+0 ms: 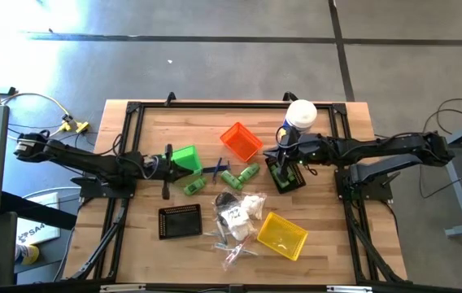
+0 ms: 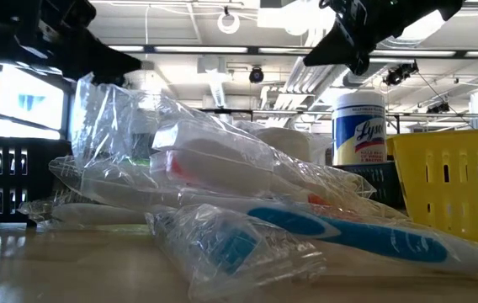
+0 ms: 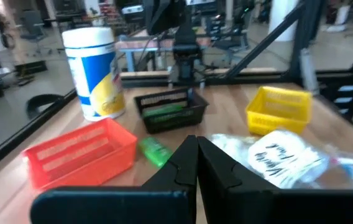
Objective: Pick & Place Travel size toiletries
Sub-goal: Put the white cotton pack into the orange bin
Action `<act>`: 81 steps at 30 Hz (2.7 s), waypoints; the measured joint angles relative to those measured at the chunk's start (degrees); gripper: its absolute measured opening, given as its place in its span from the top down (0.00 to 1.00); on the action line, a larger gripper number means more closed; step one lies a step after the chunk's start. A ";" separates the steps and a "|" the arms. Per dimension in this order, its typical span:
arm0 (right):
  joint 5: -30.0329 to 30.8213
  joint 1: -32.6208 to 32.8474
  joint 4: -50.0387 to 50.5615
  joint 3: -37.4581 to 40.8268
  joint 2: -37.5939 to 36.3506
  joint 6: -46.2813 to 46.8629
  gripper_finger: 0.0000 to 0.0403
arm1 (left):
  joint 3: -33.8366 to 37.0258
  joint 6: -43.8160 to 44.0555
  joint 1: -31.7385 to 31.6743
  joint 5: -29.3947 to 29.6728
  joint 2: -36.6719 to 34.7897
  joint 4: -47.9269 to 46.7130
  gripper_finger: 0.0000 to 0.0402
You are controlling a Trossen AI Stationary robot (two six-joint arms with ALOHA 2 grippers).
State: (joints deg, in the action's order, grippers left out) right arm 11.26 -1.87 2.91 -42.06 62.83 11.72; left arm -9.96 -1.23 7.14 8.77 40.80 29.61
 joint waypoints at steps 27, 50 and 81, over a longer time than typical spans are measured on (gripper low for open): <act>-11.88 0.00 -4.97 0.00 0.02 1.93 0.99 | 0.00 4.50 0.02 -3.28 -0.81 -2.36 1.00; -9.96 0.00 -5.34 0.00 0.02 -10.07 0.99 | 0.00 4.49 0.01 -3.21 -0.79 -5.33 1.00; 3.29 10.43 -10.51 -0.15 0.03 -13.26 0.99 | -0.04 4.52 0.00 -3.19 -0.79 -5.33 1.00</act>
State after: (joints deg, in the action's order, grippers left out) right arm 14.55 8.56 -7.60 -42.21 62.86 -1.54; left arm -10.00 3.29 7.14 5.58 40.01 24.27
